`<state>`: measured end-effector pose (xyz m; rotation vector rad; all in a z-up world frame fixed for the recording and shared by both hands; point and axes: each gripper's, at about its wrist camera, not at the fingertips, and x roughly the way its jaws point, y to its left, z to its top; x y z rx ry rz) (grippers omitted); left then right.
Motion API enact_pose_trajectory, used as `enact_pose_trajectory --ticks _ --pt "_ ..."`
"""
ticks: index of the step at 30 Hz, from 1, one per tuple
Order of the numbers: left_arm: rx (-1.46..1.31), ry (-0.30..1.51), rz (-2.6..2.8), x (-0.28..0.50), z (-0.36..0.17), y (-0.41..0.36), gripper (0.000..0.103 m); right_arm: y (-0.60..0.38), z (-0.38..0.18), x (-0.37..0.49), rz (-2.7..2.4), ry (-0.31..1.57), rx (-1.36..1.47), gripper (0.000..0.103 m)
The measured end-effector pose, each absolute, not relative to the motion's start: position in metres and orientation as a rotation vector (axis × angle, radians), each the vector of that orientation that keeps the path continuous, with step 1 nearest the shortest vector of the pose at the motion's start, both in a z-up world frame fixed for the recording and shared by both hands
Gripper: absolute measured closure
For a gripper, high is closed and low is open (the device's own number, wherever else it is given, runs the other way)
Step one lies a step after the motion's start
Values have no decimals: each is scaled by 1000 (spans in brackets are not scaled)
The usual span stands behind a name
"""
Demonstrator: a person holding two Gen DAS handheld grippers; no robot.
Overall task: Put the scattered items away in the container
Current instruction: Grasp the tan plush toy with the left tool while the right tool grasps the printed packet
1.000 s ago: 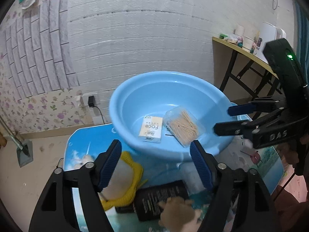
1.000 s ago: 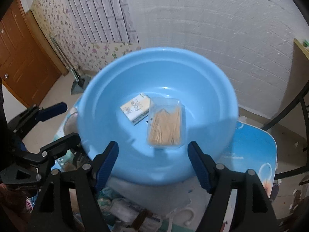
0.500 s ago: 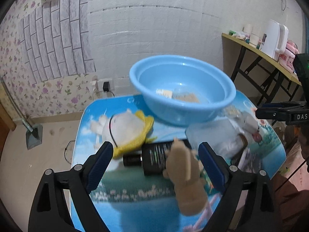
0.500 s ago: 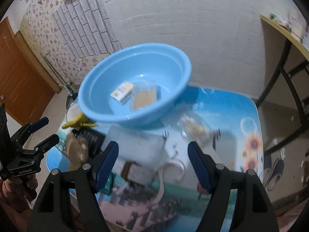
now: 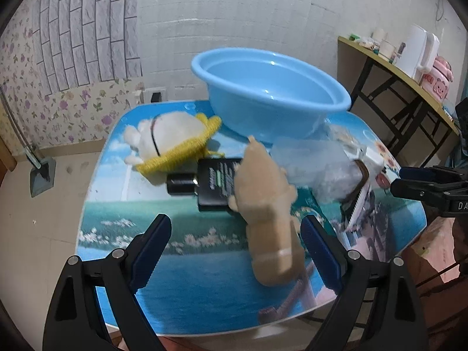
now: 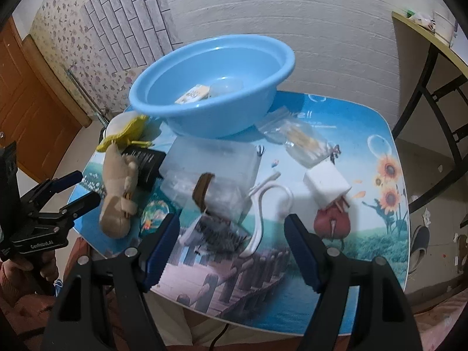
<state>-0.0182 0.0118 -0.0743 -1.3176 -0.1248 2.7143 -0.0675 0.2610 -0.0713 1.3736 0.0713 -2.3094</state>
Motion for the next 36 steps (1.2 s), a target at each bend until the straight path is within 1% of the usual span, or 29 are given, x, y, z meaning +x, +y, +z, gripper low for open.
enact_pose_trajectory --ticks 5,12,14,16,31,32,34,36 --pt "-1332 -74 2681 -18 -81 24 13 256 -82 -60 -2294 104 1388 29" --pt "-1356 -71 2655 -23 -87 28 13 251 -87 -58 -2260 114 1374 29" --pt "-1364 -62 2641 -25 -90 30 13 248 -88 -58 -2231 121 1365 31" --pt "-1370 -49 2629 -26 -93 33 13 244 -90 -59 -2217 129 1365 36" --pt "-1396 -14 2570 -34 -108 38 13 231 -114 -63 -2177 216 1426 36" --pt "-1393 -10 2568 -33 -109 39 15 230 -115 -64 -2174 218 1428 36" --pt "-1391 -1 2568 -33 -109 40 24 229 -118 -65 -2171 220 1435 36" --pt "-1395 5 2568 -32 -110 39 40 228 -117 -65 -2179 231 1426 36"
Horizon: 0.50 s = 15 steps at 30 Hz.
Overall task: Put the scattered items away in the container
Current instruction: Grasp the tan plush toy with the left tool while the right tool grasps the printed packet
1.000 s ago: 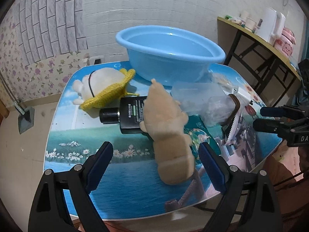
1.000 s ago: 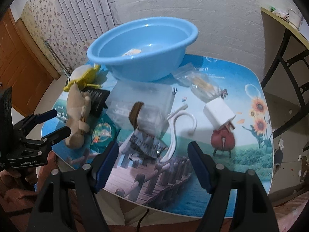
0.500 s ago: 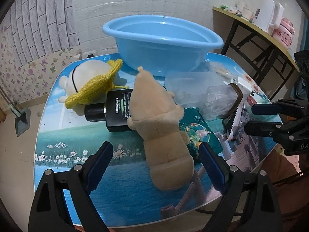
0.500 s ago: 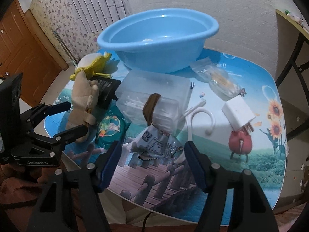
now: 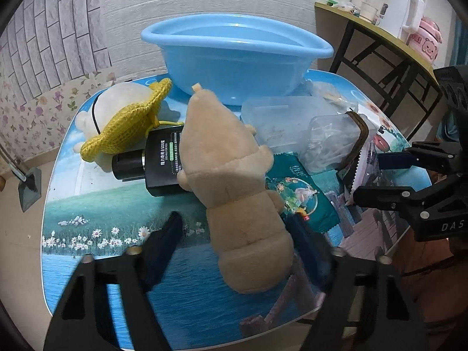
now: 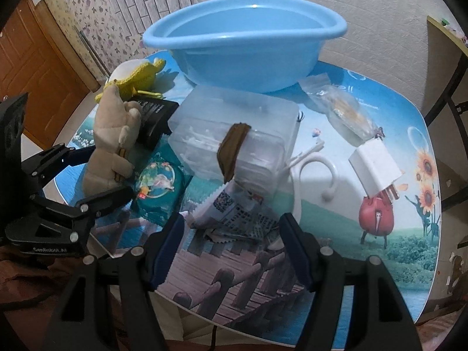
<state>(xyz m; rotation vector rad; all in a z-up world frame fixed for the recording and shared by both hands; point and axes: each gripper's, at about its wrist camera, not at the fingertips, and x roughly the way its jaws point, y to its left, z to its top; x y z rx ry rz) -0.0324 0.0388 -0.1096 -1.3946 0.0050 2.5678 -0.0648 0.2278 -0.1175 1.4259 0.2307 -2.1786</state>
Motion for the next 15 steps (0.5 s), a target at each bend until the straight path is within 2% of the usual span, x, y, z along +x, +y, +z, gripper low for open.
enact_pose_trajectory --ticks 3,5,7,8,10,15 --pt "-1382 -12 2534 -30 -109 39 55 225 -119 -64 -2173 236 1426 36" --pt "-1383 14 2536 -28 -109 41 56 223 -120 -62 -2180 263 1415 36" --pt "-1384 17 2528 -27 -108 42 57 221 -120 -57 -2176 300 1401 50" --pt "-1378 14 2527 -26 -106 42 58 221 -119 -56 -2176 303 1390 52" --pt "-1363 6 2534 -23 -103 41 58 224 -115 -54 -2182 275 1374 67" --pt "-1331 -30 2559 -18 -92 34 58 232 -110 -52 -2189 231 1360 78"
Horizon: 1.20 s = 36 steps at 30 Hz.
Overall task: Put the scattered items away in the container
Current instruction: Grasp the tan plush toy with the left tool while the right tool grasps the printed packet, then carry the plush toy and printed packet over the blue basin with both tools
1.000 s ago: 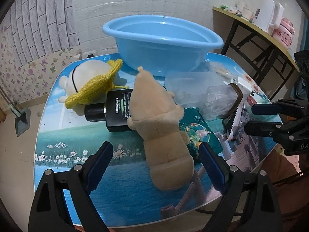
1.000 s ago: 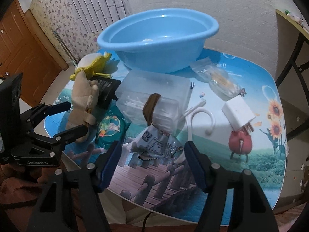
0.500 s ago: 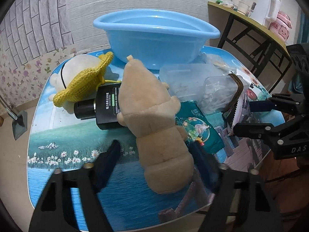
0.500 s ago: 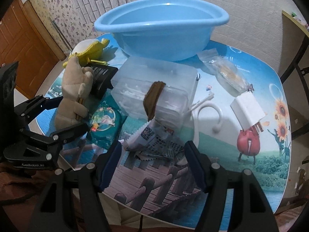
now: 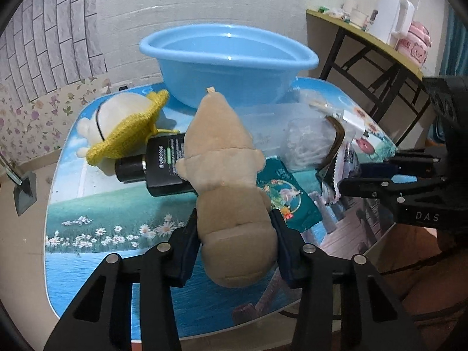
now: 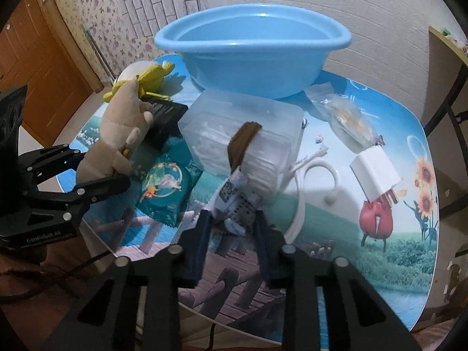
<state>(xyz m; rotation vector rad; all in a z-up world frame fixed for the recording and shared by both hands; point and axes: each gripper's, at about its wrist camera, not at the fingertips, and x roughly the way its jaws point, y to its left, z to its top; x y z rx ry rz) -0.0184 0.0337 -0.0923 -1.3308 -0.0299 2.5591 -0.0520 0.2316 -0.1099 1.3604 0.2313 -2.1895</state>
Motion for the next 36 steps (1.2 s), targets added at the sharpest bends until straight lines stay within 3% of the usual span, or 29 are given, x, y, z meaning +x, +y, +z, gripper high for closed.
enact_pose_trajectory --ticks 22,36 --pt "-1194 -61 2638 -12 -41 26 58 241 -56 -40 -2231 110 1180 83" --pt "-1109 -70 2630 -52 -10 33 58 238 -18 -67 -2229 4 1056 84"
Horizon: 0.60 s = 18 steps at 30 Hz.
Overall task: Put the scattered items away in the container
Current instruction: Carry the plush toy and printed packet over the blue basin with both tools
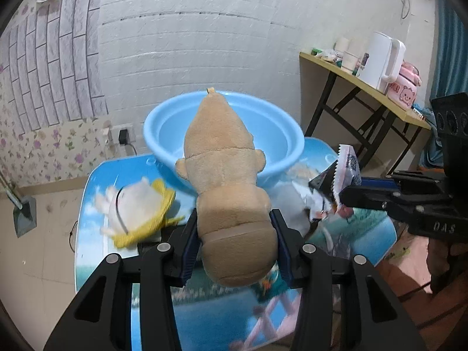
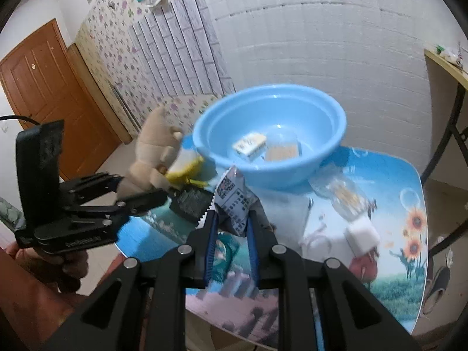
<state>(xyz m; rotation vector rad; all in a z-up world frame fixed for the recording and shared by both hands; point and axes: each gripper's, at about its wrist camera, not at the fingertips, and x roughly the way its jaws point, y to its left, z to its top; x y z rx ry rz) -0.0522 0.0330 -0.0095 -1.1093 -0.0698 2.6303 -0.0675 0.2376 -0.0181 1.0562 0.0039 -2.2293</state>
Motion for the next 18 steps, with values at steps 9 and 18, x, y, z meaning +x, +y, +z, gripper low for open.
enact_pose_trajectory --ticks 9,18 --pt "-1096 -36 2609 -96 -8 44 58 230 -13 -103 -2256 9 1039 84" --pt "-1129 -48 2592 -132 -22 47 57 226 -19 -137 -2289 -10 1050 84"
